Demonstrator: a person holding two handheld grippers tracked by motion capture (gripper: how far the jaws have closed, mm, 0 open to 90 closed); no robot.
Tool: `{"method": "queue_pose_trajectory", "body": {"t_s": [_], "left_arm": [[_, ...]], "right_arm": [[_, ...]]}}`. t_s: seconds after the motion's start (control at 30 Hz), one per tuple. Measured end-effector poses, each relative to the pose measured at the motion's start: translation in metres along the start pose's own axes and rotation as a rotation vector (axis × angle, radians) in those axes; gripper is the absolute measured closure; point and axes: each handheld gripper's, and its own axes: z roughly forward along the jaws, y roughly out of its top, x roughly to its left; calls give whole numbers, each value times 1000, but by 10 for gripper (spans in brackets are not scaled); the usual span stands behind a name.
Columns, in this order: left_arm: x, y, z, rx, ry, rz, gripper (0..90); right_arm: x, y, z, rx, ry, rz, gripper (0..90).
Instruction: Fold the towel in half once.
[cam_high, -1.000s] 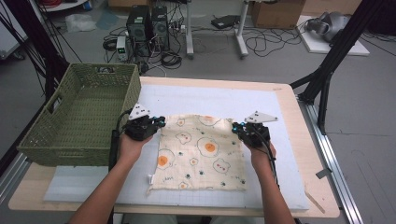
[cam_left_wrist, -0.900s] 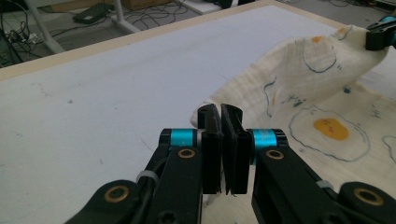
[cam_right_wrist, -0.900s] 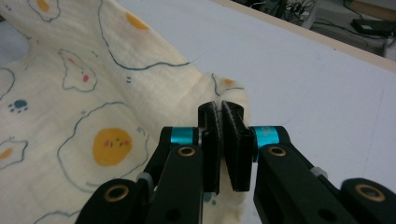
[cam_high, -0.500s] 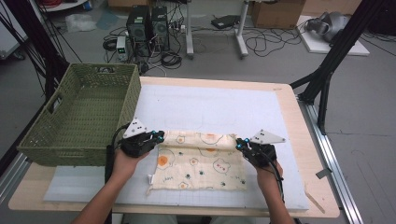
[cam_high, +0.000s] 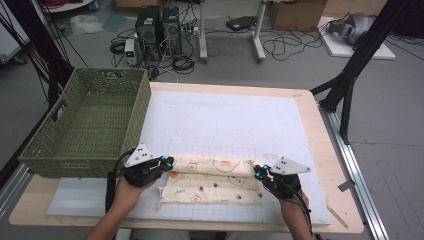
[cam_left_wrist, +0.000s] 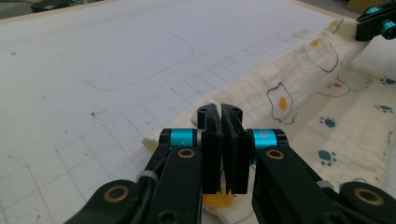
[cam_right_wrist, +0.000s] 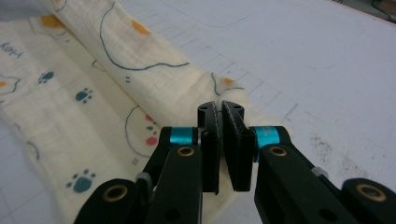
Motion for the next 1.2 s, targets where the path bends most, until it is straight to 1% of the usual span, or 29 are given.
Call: {"method": "queue_pose_trajectory", "body": {"t_s": [0.03, 0.07, 0.17, 0.27, 0.3, 0.33, 0.37, 0.4, 0.47, 0.53, 0.6, 0.63, 0.67, 0.7, 0.73, 0.77, 0.8, 0.83, 0.87, 0.9, 0.93, 0.97, 1.0, 1.03, 1.07, 1.1, 1.13, 1.17, 1.2], "left_arm": [[-1, -2, 0, 9, -6, 6, 861], [-2, -3, -1, 13, -13, 1, 861], [-4, -7, -3, 25, -26, 8, 860], [-6, -11, -6, 36, -48, 4, 860], [-6, -11, -6, 36, -48, 4, 861], [-7, -13, -7, 47, -56, 10, 861], [-9, -15, -8, 66, -55, 24, 862], [-11, -17, -8, 75, -57, 29, 862], [-13, -22, -9, 95, -68, 40, 862], [-13, -24, -11, 103, -78, 43, 860], [-12, -23, -11, 101, -85, 40, 852], [-11, -23, -12, 99, -87, 33, 813], [-9, -21, -13, 91, -88, 15, 640], [-6, -19, -15, 80, -88, -8, 640], [-3, -17, -17, 63, -88, -40, 498], [1, -15, -20, 46, -90, -67, 498], [4, -13, -23, 23, -95, -83, 472], [8, -10, -26, -2, -83, -86, 459], [10, -9, -28, -11, -73, -91, 456], [14, -8, -28, -19, -64, -103, 456], [16, -7, -28, -23, -54, -113, 457], [19, -6, -27, -23, -41, -118, 456], [20, -5, -25, -20, -35, -119, 456], [23, -3, -19, -3, -15, -121, 456], [25, -3, -15, 3, -5, -126, 455], [25, -3, -15, 3, -5, -126, 455], [26, -2, -11, 11, -2, -131, 455], [29, -1, -1, 32, -2, -135, 454], [29, -1, -1, 32, -2, -135, 454]], "right_arm": [[1, -2, -1, 2, 6, 4, 856], [2, -3, -3, 4, 11, 0, 856], [6, -7, -5, 23, 23, -11, 856], [8, -11, -6, 44, 30, -19, 856], [9, -12, -7, 51, 37, -19, 856], [9, -12, -7, 51, 37, -19, 856], [11, -14, -8, 57, 43, -27, 856], [11, -14, -8, 57, 43, -27, 856], [14, -16, -10, 63, 59, -36, 856], [16, -19, -11, 77, 72, -43, 853], [17, -20, -11, 79, 74, -51, 842], [17, -21, -12, 84, 78, -49, 829], [16, -23, -14, 80, 78, -47, 776], [16, -23, -14, 80, 78, -47, 776], [12, -24, -19, 52, 90, -21, 693], [12, -24, -19, 52, 90, -21, 693], [10, -24, -23, 28, 97, -12, 685], [3, -24, -32, -28, 85, 6, 646], [1, -24, -34, -39, 79, 19, 632], [1, -24, -34, -39, 79, 19, 632], [-2, -24, -37, -52, 66, 31, 629], [-7, -24, -39, -56, 35, 53, 618], [-7, -24, -39, -56, 35, 53, 618], [-11, -25, -37, -48, 11, 64, 600], [-12, -25, -34, -39, -2, 72, 592], [-12, -25, -34, -39, -2, 72, 592], [-15, -23, -29, -27, -17, 87, 572], [-17, -22, -26, -18, -24, 97, 570], [-17, -22, -26, -18, -24, 97, 570]]}}
